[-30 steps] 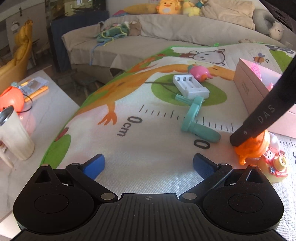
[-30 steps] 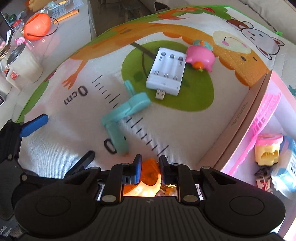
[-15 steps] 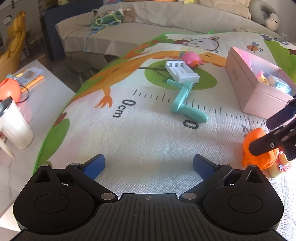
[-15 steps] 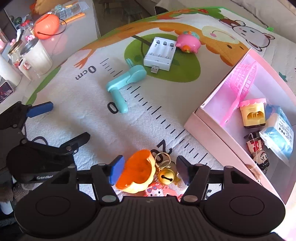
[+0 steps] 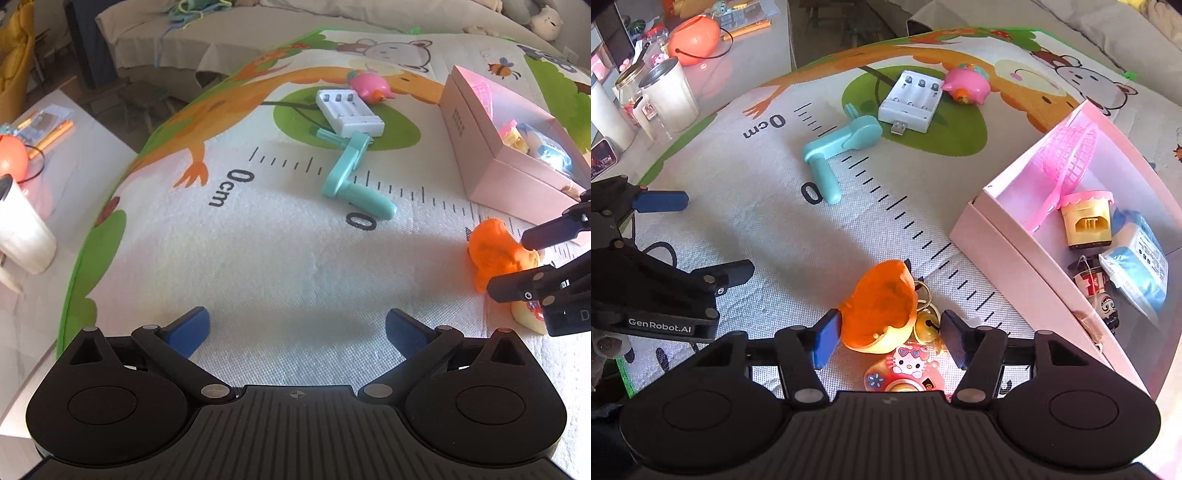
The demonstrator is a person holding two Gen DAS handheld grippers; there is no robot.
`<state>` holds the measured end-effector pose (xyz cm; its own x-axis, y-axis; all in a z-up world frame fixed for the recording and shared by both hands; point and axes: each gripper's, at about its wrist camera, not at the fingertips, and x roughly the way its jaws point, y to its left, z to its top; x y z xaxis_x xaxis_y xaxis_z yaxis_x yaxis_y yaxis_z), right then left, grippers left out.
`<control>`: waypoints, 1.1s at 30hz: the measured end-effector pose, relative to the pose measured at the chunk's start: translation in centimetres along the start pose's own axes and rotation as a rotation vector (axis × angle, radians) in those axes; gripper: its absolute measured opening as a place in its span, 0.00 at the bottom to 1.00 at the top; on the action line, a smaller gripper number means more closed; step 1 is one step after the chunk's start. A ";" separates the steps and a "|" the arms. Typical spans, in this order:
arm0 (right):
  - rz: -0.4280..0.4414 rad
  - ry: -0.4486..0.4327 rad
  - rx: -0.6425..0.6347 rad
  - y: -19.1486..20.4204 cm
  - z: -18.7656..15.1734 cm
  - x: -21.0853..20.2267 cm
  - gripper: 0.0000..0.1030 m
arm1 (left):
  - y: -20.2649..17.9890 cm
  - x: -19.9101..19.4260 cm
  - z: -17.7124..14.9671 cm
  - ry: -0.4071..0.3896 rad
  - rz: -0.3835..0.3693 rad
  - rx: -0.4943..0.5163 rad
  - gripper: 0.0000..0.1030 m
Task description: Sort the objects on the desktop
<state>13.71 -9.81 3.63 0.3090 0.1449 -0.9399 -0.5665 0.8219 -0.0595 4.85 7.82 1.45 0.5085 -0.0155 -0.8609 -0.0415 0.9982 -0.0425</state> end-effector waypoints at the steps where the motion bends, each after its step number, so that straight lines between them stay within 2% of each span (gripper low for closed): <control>1: 0.002 -0.006 0.004 -0.3 -0.1 -0.2 0.58 | 0.0 -0.1 0.1 0.006 -0.001 -0.002 1.00; 4: 0.015 -0.020 0.032 -1.1 -0.8 -0.5 0.58 | -0.7 -0.4 0.3 0.011 -0.005 0.003 1.00; 8: 0.022 -0.035 0.087 -2.7 -1.9 -0.8 0.58 | -2.6 -0.6 0.2 0.012 -0.015 0.057 1.00; 15: -0.053 -0.058 0.159 -5.3 -3.7 -1.4 0.59 | -5.3 -0.2 0.0 0.032 -0.001 0.142 1.00; 24: -0.081 -0.084 0.188 -6.7 -4.9 -2.4 0.62 | -5.9 -0.6 0.5 0.046 -0.019 0.136 1.00; 29: -0.074 -0.088 0.190 -6.9 -5.4 -2.5 0.63 | -8.1 -0.8 0.9 0.023 -0.064 0.179 1.00; 33: -0.083 -0.082 0.204 -7.4 -5.8 -2.4 0.64 | -10.6 -0.4 1.6 -0.029 -0.076 0.261 1.00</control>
<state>12.78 -19.44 4.39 0.4137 0.1090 -0.9039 -0.3726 0.9261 -0.0588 6.45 -2.69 3.06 0.5261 -0.0931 -0.8453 0.2186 0.9754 0.0286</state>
